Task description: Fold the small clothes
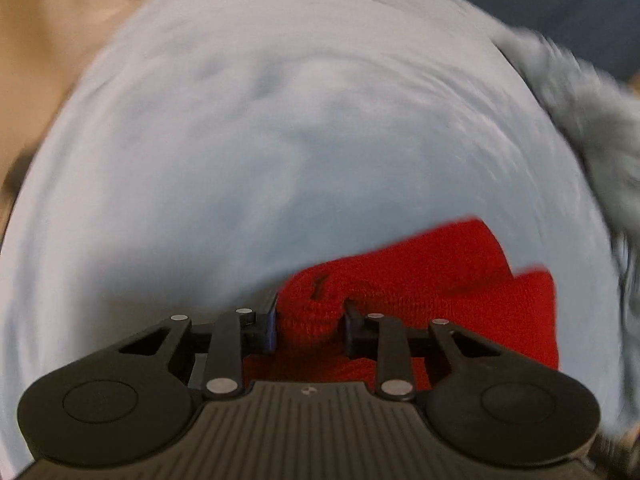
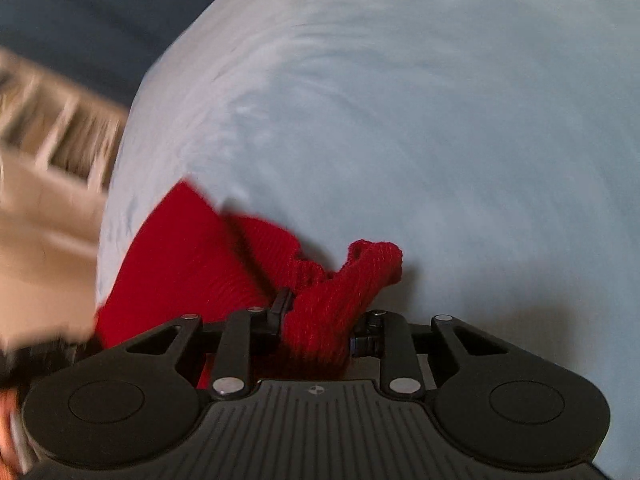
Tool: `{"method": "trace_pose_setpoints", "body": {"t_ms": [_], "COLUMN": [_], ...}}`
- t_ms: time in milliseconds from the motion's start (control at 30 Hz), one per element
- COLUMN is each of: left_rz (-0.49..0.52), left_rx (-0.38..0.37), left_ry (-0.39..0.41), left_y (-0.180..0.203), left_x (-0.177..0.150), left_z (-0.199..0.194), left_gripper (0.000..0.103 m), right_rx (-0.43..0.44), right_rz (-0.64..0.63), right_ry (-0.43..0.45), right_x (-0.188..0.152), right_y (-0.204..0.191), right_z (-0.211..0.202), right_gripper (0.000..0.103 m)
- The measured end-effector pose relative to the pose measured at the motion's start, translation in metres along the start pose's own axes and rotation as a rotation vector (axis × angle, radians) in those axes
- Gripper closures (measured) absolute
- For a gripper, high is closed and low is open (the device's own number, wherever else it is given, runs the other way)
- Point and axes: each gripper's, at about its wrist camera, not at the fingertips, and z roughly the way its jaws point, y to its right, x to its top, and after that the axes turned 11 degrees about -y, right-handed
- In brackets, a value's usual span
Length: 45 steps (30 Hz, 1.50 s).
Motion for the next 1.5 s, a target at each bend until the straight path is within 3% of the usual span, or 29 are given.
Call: {"method": "trace_pose_setpoints", "body": {"t_ms": [67,133,200,300,400,433,467,533,700,767,833,933,967,1000,1133,1233,1333,1367,1500], "left_rz": [0.110,0.154,0.160,0.108,0.047,0.043,0.053,0.050,-0.025,-0.046,-0.062,-0.080,-0.080,-0.081,-0.047,-0.001,0.013,0.002,-0.005], "left_rx": [0.022,0.043,0.062,0.012,-0.045,-0.047,-0.035,-0.009,-0.057,-0.023,0.010,0.053,0.089,0.125,0.274,0.328,0.305,0.290,0.228], "left_ry": [-0.018,-0.017,0.000,0.033,0.036,0.047,0.067,0.091,0.173,0.133,0.074,0.095,0.108,0.124,0.199,0.262,0.330,0.329,0.311], "left_y": [0.029,0.044,0.041,0.025,0.007,0.004,0.004,0.006,-0.015,-0.024,-0.026,-0.022,-0.021,-0.020,-0.022,-0.011,0.006,0.012,0.041], "left_x": [0.018,0.022,0.015,0.011,0.007,0.005,0.002,-0.003,-0.018,-0.012,-0.006,-0.008,-0.011,-0.015,-0.048,-0.098,-0.163,-0.181,-0.245], "left_z": [0.007,0.012,0.010,0.002,-0.002,-0.001,-0.002,-0.010,-0.045,-0.029,-0.002,0.009,0.006,0.002,-0.036,-0.073,-0.106,-0.113,-0.122], "left_gripper": [0.071,0.071,0.069,0.059,0.057,0.064,0.083,0.087,0.088,0.087,0.081,0.044,0.023,0.011,0.010,0.009,0.006,0.000,0.000], "right_rx": [0.034,0.016,0.000,-0.001,-0.004,-0.003,-0.001,0.002,-0.024,-0.038,-0.053,-0.092,-0.116,-0.136,-0.195,-0.262,-0.310,-0.316,-0.324], "right_rz": [0.100,0.138,0.147,0.143,0.134,0.139,0.143,0.134,0.055,-0.010,-0.064,-0.121,-0.131,-0.132,-0.158,-0.284,-0.479,-0.535,-0.693], "right_ry": [0.053,0.088,0.092,0.041,0.001,-0.002,-0.002,0.005,0.081,0.093,0.087,0.076,0.071,0.068,0.087,0.137,0.140,0.140,0.145], "right_x": [-0.047,-0.066,-0.060,-0.037,-0.024,-0.025,-0.024,-0.024,-0.023,-0.017,-0.011,-0.004,-0.003,-0.003,-0.014,-0.034,-0.064,-0.075,-0.125], "right_y": [0.010,0.009,0.007,0.007,0.007,0.005,0.005,0.004,-0.008,-0.012,-0.017,-0.020,-0.018,-0.018,-0.017,-0.032,-0.061,-0.070,-0.098], "right_z": [-0.009,-0.010,-0.007,-0.002,-0.003,-0.003,-0.005,-0.009,-0.023,-0.021,-0.017,-0.011,-0.011,-0.011,-0.025,-0.045,-0.063,-0.068,-0.090], "right_gripper": [0.077,0.076,0.074,0.072,0.069,0.069,0.069,0.069,0.062,0.055,0.049,0.047,0.047,0.046,0.047,0.043,0.033,0.033,0.025]}}
